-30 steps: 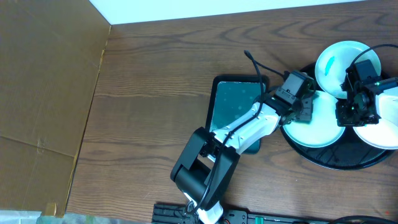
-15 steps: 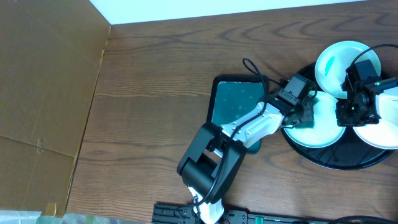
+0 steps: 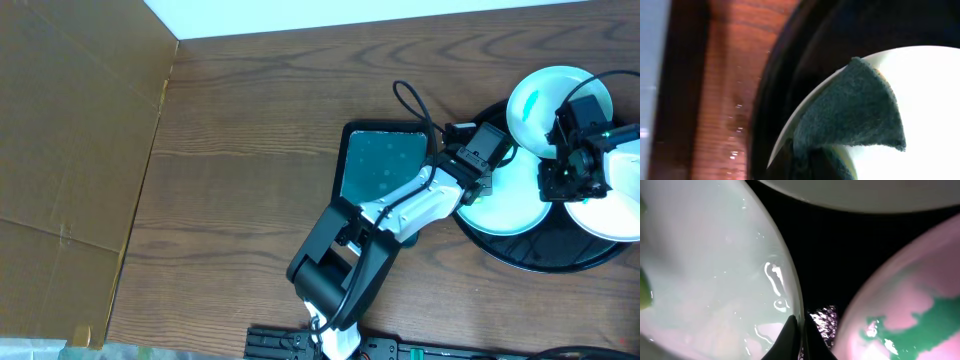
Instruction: Clean dirty plates on tray and stack at the side
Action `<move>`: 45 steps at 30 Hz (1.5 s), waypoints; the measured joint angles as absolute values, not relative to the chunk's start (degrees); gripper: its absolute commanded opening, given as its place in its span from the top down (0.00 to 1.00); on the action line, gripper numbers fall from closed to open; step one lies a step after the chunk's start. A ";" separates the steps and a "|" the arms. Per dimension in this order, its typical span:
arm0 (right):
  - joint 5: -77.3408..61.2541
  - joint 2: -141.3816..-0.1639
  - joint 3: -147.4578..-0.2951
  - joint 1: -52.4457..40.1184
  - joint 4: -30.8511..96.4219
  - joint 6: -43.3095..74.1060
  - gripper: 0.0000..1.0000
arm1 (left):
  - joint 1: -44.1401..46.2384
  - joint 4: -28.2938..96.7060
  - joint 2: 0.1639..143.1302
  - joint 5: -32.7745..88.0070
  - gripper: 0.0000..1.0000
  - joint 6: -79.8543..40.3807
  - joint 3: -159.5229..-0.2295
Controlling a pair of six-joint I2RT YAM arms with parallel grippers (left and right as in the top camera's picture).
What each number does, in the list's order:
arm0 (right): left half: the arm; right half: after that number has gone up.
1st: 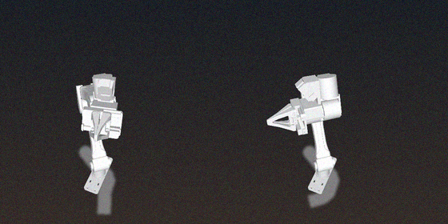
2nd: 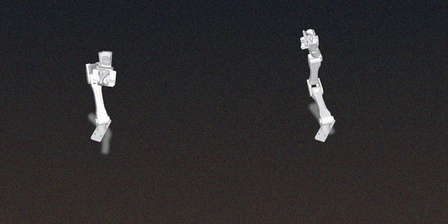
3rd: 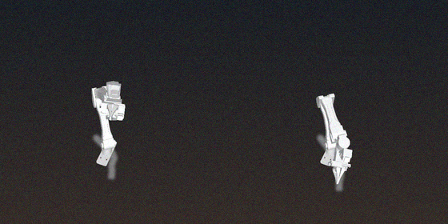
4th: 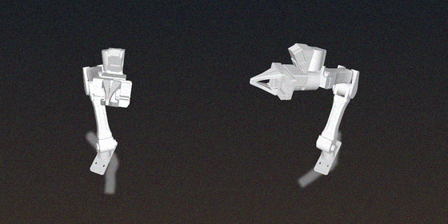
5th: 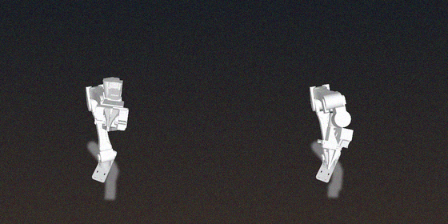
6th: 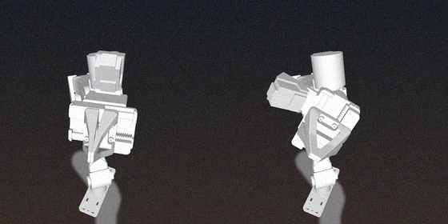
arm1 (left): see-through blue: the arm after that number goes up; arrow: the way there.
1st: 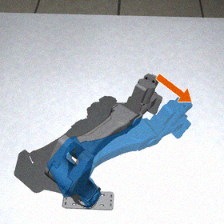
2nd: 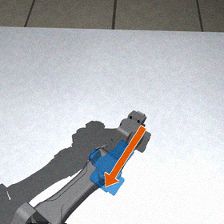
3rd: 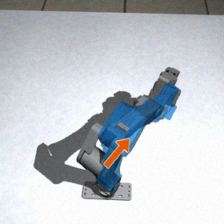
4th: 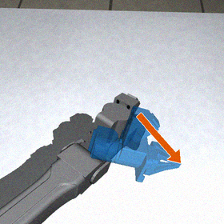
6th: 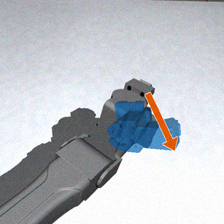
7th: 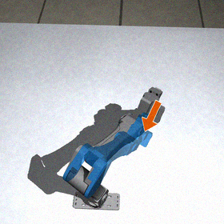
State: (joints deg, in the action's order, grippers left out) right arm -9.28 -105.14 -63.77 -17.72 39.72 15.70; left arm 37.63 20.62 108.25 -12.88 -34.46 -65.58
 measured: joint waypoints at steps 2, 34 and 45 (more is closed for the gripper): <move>-9.43 -105.14 -63.81 -17.72 39.75 15.70 0.99 | 37.63 20.71 107.46 -13.82 0.93 -34.17 -65.39; -7.66 -105.14 -63.81 -17.69 40.84 15.68 0.99 | 35.75 12.86 108.55 5.61 0.93 -27.29 -64.53; -8.56 -105.14 -63.81 -17.72 40.40 15.70 0.99 | 36.99 13.02 108.55 -10.55 0.93 -17.50 -64.53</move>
